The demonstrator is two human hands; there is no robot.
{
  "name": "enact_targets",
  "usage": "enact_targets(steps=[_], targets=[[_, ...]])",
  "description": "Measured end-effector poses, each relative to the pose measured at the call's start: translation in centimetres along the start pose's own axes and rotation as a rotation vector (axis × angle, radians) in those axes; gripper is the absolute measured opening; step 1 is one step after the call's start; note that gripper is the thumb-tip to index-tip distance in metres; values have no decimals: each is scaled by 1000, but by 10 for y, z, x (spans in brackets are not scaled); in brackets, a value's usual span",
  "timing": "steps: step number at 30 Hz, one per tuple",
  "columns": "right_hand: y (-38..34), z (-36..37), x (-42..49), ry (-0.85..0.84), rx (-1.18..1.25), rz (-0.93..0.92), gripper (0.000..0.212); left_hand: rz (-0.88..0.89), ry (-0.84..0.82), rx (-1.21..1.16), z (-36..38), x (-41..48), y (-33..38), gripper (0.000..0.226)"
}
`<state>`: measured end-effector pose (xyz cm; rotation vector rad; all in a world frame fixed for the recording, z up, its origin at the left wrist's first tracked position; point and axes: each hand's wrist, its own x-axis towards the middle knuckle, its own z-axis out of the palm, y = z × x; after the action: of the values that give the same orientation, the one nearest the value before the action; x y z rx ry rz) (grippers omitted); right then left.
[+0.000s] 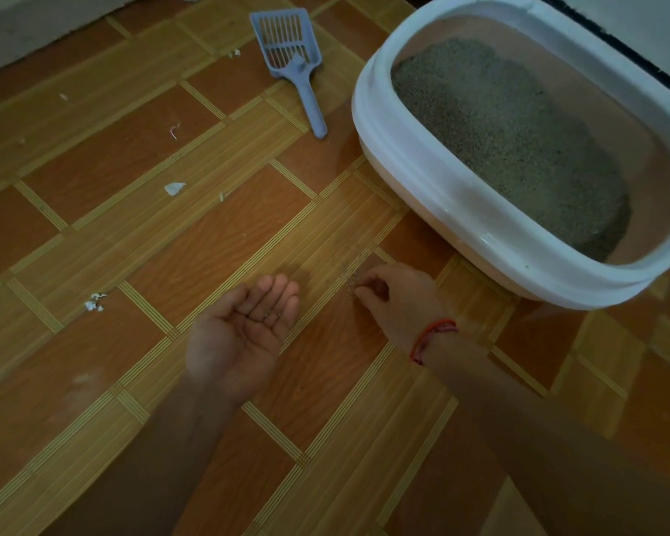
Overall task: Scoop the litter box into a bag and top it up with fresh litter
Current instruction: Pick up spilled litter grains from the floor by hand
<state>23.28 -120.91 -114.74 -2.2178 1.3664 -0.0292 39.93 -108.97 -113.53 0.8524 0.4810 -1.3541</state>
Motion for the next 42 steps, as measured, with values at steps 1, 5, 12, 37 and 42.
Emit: enact_targets(steps=[1, 5, 12, 37, 42], targets=[[-1, 0, 1, -2, -5, -1, 7, 1, -2, -1, 0, 1, 0, 47], [-3, 0, 3, -27, -47, -9, 9, 3, -5, 1, -1, 1, 0, 47], [-12, 1, -2, 32, 11, -47, 10, -10, -8, 4, -4, 1, -1, 39], [0, -3, -13, 36, 31, -4, 12, -16, -5, -15, -7, 2, -2, 47], [-4, 1, -8, 9, 17, -25, 6, -11, -1, -17, -7, 2, -1, 47]])
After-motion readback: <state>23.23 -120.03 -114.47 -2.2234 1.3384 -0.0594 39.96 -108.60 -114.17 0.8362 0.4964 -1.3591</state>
